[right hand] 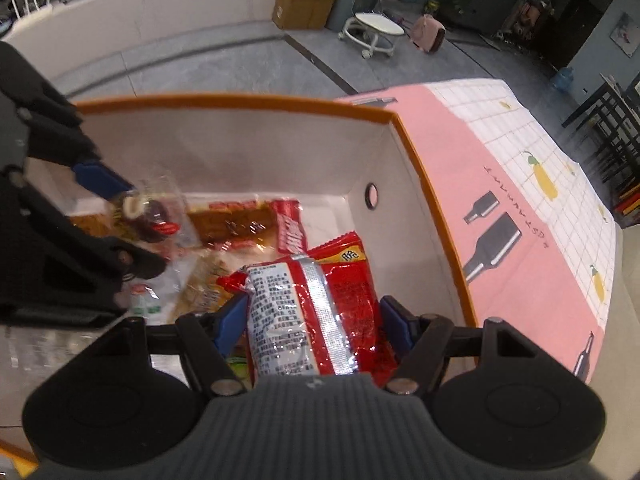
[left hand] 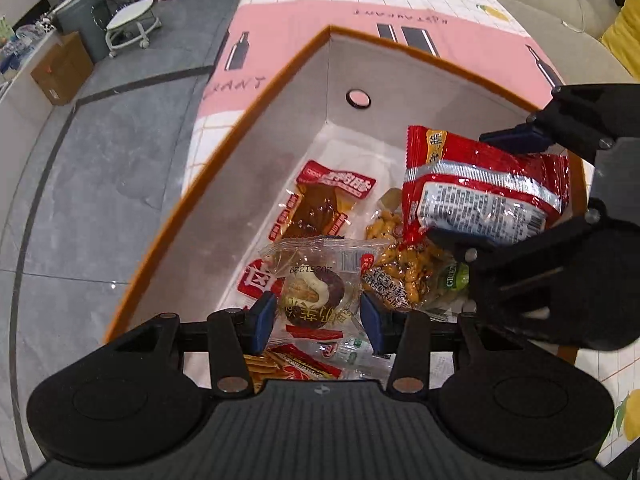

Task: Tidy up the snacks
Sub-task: 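Lower both snacks into the box and open both grippers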

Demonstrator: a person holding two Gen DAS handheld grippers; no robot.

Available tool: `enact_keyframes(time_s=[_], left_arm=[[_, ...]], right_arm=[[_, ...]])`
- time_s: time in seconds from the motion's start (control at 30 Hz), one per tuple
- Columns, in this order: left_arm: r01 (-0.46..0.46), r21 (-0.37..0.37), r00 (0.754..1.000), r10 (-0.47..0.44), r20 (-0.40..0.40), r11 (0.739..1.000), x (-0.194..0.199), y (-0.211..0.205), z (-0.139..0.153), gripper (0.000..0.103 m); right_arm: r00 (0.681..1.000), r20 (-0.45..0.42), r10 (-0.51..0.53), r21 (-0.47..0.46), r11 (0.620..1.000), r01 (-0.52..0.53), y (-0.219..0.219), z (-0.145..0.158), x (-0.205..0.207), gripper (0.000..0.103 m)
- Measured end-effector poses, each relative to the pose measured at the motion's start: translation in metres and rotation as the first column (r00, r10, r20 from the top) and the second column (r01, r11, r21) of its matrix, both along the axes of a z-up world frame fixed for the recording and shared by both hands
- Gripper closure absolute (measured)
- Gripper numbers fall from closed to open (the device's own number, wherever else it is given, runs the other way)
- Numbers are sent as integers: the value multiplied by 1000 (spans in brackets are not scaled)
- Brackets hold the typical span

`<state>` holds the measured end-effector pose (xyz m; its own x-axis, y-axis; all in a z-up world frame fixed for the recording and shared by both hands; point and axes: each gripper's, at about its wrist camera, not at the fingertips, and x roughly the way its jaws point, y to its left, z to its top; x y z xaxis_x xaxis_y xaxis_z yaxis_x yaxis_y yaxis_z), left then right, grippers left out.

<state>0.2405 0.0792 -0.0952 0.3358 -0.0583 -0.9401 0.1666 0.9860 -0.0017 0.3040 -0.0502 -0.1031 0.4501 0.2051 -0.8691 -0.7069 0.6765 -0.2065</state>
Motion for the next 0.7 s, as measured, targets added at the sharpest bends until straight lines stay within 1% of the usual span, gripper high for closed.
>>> enact_keyframes(time_s=[0.2,0.37,0.57,0.63,0.7], left_arm=[[9,31,1000,-8,-26,999,7,-6,-13,51],[0,41,1000,1,-29,999,10,-8,-18,51],[5,66,999,-2,-46,998,10,-11,-26,50],[7,74,999,-4,-41,997,10,-12,-28,47],[8,79,999,-5,-38,997,9,-13,-28,47]], right_arm=[[999,-37,-33,-43,999,31,1,-17,10,34],[998,-40,-56,-65,996,53,1,-28,17,33],[997,-36,-63,-58,996,61,0,-28,16,31],[998,-28,-60,-62,996,59,0,-28,14,30],[998,-19,-60,-60,996,59,0,-28,12,30]])
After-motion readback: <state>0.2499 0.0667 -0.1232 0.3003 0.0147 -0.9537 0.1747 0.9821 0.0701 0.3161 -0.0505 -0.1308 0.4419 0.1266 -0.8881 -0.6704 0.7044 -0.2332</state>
